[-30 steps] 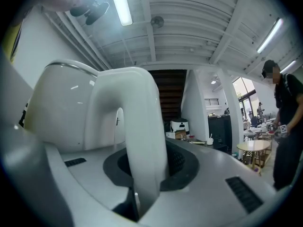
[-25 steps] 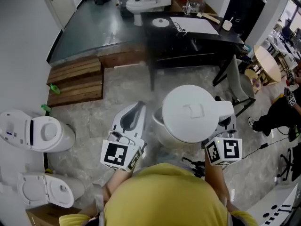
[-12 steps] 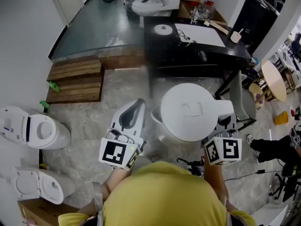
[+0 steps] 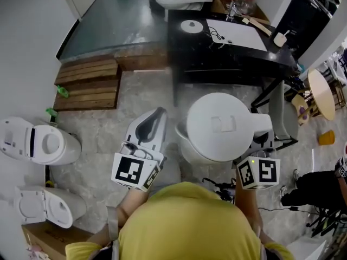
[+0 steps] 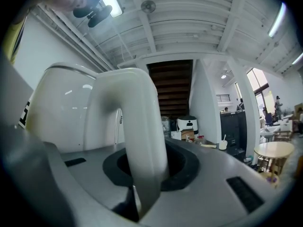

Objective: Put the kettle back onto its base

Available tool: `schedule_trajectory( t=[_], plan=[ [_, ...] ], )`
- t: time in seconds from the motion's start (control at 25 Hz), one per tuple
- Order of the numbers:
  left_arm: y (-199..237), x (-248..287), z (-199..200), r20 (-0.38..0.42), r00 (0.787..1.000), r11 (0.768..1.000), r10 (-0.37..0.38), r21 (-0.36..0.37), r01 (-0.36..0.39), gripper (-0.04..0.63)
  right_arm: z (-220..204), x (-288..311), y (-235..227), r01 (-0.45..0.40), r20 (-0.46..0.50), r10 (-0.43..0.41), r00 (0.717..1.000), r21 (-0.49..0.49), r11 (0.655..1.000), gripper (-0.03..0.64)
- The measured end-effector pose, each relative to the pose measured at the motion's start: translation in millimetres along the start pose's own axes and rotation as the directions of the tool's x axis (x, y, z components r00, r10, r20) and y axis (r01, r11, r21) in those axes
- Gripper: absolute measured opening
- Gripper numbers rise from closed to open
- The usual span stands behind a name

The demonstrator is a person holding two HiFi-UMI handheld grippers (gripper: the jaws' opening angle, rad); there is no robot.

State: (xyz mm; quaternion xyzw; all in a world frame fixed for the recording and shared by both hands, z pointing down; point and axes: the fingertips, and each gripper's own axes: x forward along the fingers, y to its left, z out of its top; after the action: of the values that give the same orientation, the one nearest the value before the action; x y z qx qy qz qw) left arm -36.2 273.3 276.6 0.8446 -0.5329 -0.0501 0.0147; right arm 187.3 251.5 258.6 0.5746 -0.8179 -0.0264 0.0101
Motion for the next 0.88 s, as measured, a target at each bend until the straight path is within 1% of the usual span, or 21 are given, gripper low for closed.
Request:
schedule_trajectory(
  t=[0.28, 0.56, 0.88],
  plan=[
    [11, 42, -3, -0.002, 0.999, 0.999, -0.036, -0.01, 0.036, 0.032, -1, 35, -16, 0.015, -0.002, -0.015, 1.0, 0.007, 1.0, 0.081],
    [37, 96, -2, -0.002, 0.997, 0.997, -0.083, -0.008, 0.083, 0.031, 0, 92, -30, 0.033, 0.005, -0.033, 0.999, 0.009, 0.999, 0.083],
    [66, 155, 0, -0.007, 0.985, 0.985, -0.17, -0.001, 0.17, 0.031, 7, 152, -44, 0.091, 0.03, -0.092, 0.995, 0.02, 0.996, 0.084]
  ],
)
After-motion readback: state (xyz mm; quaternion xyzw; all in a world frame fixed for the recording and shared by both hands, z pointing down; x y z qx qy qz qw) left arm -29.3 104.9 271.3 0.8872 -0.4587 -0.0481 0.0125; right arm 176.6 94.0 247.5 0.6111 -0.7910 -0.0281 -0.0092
